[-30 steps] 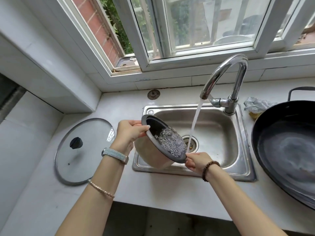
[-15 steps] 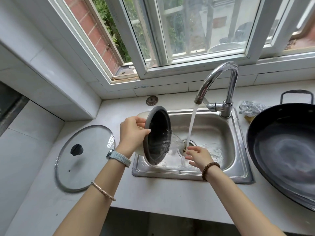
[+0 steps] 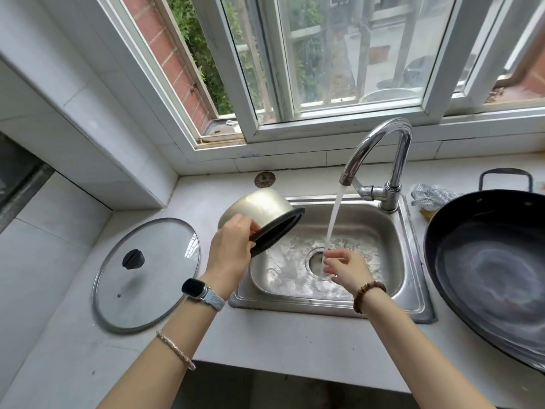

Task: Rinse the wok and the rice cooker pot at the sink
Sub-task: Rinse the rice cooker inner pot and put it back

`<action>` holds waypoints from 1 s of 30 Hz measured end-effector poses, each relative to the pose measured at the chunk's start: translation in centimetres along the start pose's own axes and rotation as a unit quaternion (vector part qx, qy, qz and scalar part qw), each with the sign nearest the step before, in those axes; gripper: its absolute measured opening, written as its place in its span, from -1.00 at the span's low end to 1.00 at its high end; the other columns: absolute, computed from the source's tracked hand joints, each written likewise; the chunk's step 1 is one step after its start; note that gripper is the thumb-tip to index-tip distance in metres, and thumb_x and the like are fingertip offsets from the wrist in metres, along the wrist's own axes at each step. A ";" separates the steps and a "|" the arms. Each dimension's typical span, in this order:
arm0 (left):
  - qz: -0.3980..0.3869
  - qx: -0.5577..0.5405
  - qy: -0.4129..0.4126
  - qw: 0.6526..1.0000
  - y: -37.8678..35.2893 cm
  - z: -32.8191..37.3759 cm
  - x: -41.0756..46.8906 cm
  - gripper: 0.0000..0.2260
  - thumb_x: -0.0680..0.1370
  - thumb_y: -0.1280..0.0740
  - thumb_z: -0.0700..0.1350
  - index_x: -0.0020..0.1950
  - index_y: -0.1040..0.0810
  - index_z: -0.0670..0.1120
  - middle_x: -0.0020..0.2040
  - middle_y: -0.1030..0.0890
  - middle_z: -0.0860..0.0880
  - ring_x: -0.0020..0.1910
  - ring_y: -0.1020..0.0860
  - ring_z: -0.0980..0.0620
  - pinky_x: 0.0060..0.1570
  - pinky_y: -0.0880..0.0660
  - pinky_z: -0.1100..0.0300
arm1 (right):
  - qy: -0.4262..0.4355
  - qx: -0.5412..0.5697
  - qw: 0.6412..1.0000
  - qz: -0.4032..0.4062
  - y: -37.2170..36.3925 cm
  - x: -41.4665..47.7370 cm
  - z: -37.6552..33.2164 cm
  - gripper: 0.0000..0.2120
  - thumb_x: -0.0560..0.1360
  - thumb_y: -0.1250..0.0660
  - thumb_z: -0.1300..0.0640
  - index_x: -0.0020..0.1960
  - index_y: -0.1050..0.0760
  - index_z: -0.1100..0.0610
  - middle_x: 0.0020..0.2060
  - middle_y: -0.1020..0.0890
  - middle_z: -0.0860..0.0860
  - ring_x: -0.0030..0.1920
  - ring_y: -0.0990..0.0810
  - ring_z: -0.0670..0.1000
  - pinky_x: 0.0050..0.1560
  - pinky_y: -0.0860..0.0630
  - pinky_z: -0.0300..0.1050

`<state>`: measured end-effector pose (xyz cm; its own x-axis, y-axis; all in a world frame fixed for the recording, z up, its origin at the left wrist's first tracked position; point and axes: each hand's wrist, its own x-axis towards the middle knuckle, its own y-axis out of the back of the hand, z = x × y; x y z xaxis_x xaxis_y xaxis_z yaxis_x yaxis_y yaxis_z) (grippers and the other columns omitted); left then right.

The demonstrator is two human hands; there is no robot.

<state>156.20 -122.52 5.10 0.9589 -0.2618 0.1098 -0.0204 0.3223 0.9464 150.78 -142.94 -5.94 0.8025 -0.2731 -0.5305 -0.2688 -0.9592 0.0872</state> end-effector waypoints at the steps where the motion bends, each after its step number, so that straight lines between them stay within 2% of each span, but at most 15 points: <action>1: 0.001 0.005 -0.008 1.000 0.1 -0.1 -0.1 -0.79 0.45 -0.42 -0.32 0.02 -0.58 -0.09 -0.05 -0.56 0.00 -0.06 -0.54 0.01 -0.12 -0.42 0.25 | -0.004 0.003 1.000 -0.003 -0.2 0.0 0.2 -0.81 0.50 -0.26 0.32 -0.12 -0.53 0.05 -0.13 -0.65 0.08 -0.02 -0.64 0.09 -0.01 -0.52 -0.05; 4: 0.006 -0.005 -0.013 1.000 0.1 -0.6 -0.1 -0.80 0.44 -0.41 -0.33 0.00 -0.56 -0.09 -0.07 -0.54 0.00 -0.07 -0.54 -0.01 -0.11 -0.47 0.18 | -0.021 0.016 0.999 -0.020 -0.6 -0.3 0.5 -0.85 0.53 -0.25 0.30 -0.08 -0.52 0.08 -0.05 -0.64 0.13 -0.10 -0.64 0.03 -0.12 -0.51 -0.10; 7: 0.014 -0.051 0.011 0.999 0.3 -1.3 0.1 -0.79 0.42 -0.45 -0.32 -0.02 -0.57 -0.09 -0.09 -0.54 0.02 -0.12 -0.55 0.02 -0.06 -0.54 0.11 | -0.038 0.045 0.998 -0.030 -0.9 -0.5 0.4 -0.83 0.55 -0.23 0.32 -0.10 -0.52 0.11 -0.08 -0.60 0.13 -0.19 -0.60 0.00 -0.18 -0.49 -0.14; 10: 0.024 -0.130 0.067 0.989 0.7 -2.0 0.5 -0.78 0.38 -0.51 -0.29 -0.06 -0.59 -0.08 -0.17 -0.57 0.05 -0.23 -0.54 0.14 -0.13 -0.54 0.26 | -0.065 0.067 0.995 -0.038 -0.9 -0.5 0.4 -0.84 0.56 -0.22 0.34 -0.08 -0.53 0.15 -0.10 -0.60 0.12 -0.18 -0.59 0.03 -0.15 -0.51 -0.13; 12: 0.017 -0.203 0.116 0.972 0.7 -2.5 0.7 -0.76 0.35 -0.55 -0.28 -0.06 -0.61 -0.09 -0.21 -0.62 0.03 -0.26 -0.56 0.17 -0.15 -0.54 0.31 | -0.094 0.082 0.991 -0.051 -0.9 -0.3 0.7 -0.86 0.56 -0.22 0.33 0.05 -0.54 0.22 -0.12 -0.61 0.10 -0.12 -0.61 0.07 -0.07 -0.54 -0.09; 15: -0.001 -0.324 0.177 0.929 0.2 -3.1 0.6 -0.73 0.33 -0.57 -0.29 -0.08 -0.61 -0.05 -0.20 -0.65 -0.07 -0.23 -0.63 0.01 -0.07 -0.63 0.02 | -0.154 0.101 0.979 -0.085 -1.6 -0.4 1.3 -0.83 0.58 -0.26 0.26 0.15 -0.48 0.25 -0.08 -0.62 0.13 -0.06 -0.63 0.11 0.00 -0.56 -0.01; 18: -0.010 -0.386 0.206 0.899 -0.4 -2.9 0.3 -0.71 0.32 -0.57 -0.33 -0.06 -0.61 -0.08 -0.18 -0.65 -0.13 -0.20 -0.64 -0.05 -0.05 -0.64 -0.06 | -0.231 0.134 0.955 -0.130 -3.3 -0.9 1.9 -0.84 0.56 -0.32 0.19 0.08 -0.47 0.26 -0.09 -0.64 0.16 -0.14 -0.65 0.10 -0.14 -0.60 -0.02; 22: -0.031 -0.394 0.215 0.893 -1.1 -2.8 -0.1 -0.71 0.31 -0.57 -0.34 -0.09 -0.62 -0.06 -0.21 -0.66 -0.10 -0.21 -0.64 -0.02 -0.04 -0.63 -0.02 | -0.289 0.194 0.925 -0.151 -5.1 -0.8 2.9 -0.82 0.52 -0.38 0.16 0.01 -0.49 0.26 -0.13 -0.66 0.13 -0.14 -0.65 0.08 -0.11 -0.59 0.00; 25: -0.045 -0.407 0.232 0.882 -1.5 -3.1 -0.5 -0.71 0.32 -0.57 -0.33 -0.02 -0.64 -0.14 -0.16 -0.68 -0.15 -0.15 -0.67 -0.07 -0.01 -0.63 -0.02 | -0.308 0.161 0.927 -0.142 -6.5 -0.3 3.5 -0.82 0.52 -0.39 0.13 -0.02 -0.45 0.22 -0.14 -0.61 0.12 -0.17 -0.61 0.07 -0.17 -0.57 0.00; 27: -0.046 -0.423 0.241 0.873 -1.4 -3.2 -0.6 -0.73 0.34 -0.56 -0.33 -0.03 -0.63 -0.14 -0.16 -0.67 -0.14 -0.14 -0.67 -0.08 -0.08 -0.64 0.07 | -0.314 0.143 0.930 -0.126 -7.8 0.0 4.1 -0.83 0.53 -0.37 0.17 -0.12 -0.41 0.23 -0.21 -0.57 0.16 -0.24 -0.57 0.10 -0.22 -0.58 -0.01; 30: -0.044 -0.449 0.252 0.856 -0.8 -3.4 -0.5 -0.74 0.36 -0.53 -0.36 -0.02 -0.61 -0.14 -0.18 -0.65 -0.08 -0.19 -0.65 0.00 -0.24 -0.61 0.24 | -0.307 0.169 0.931 -0.106 -9.1 0.4 4.5 -0.78 0.55 -0.31 0.25 -0.24 -0.37 0.20 -0.40 -0.40 0.13 -0.48 -0.38 0.05 -0.49 -0.55 -0.13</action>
<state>156.70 -119.54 3.23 0.9507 0.0322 -0.3084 0.0664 0.9504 0.3039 151.13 -134.04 -10.73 0.4298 0.1125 -0.8959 -0.3737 -0.8811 -0.2899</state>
